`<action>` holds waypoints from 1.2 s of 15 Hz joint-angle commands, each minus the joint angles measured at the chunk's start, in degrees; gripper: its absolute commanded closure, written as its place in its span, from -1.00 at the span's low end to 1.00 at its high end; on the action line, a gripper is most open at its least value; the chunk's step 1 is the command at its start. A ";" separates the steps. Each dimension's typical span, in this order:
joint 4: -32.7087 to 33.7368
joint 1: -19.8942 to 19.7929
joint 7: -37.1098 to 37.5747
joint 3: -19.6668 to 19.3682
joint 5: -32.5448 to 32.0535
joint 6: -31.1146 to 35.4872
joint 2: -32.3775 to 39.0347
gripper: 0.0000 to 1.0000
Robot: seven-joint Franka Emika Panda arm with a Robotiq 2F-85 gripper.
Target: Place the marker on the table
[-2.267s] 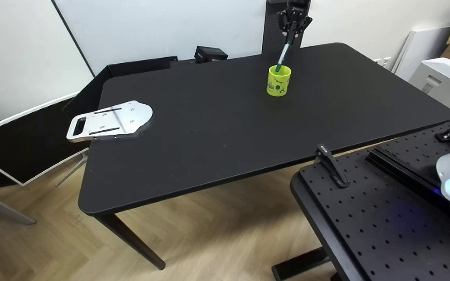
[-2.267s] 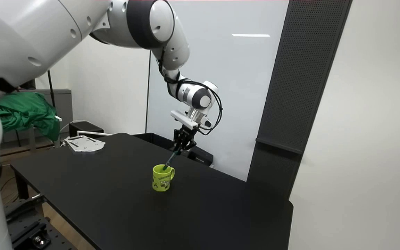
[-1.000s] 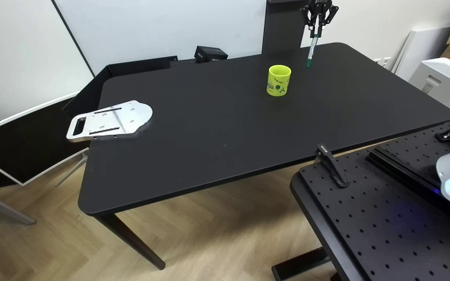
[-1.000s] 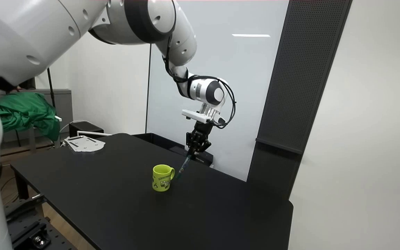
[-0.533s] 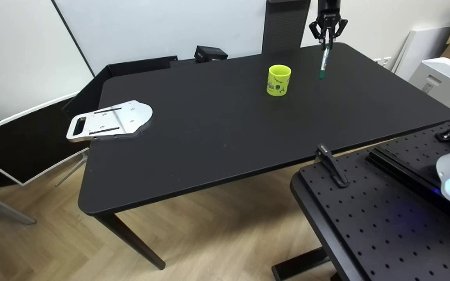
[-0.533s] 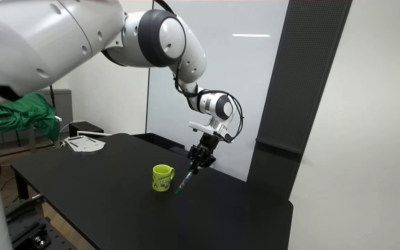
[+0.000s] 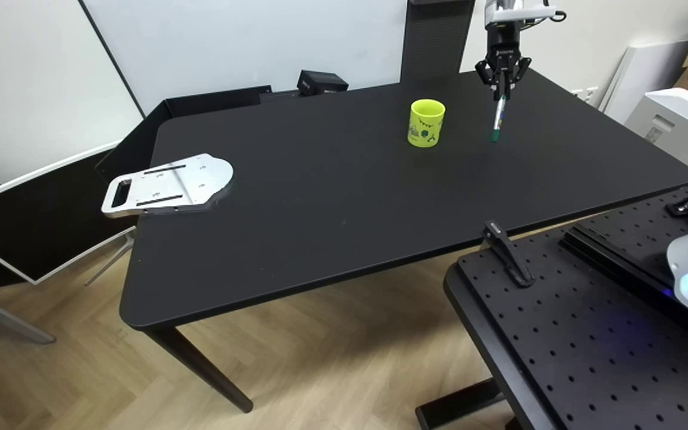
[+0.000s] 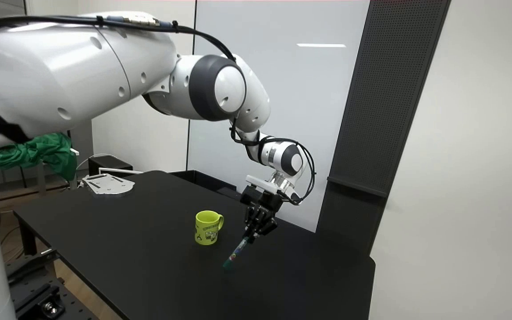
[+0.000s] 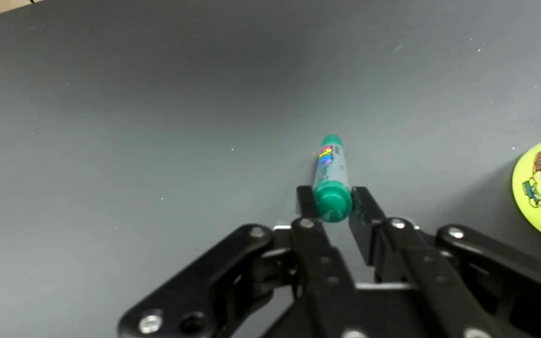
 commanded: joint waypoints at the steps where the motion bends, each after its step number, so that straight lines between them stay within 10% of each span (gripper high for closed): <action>1: 7.52 -1.41 1.31 0.70 0.66 -3.62 5.31 0.88; 8: 12.88 -2.21 0.99 0.64 0.47 -1.61 10.58 0.88; 18: 7.87 -0.51 -3.10 -0.21 -0.35 19.94 9.59 0.88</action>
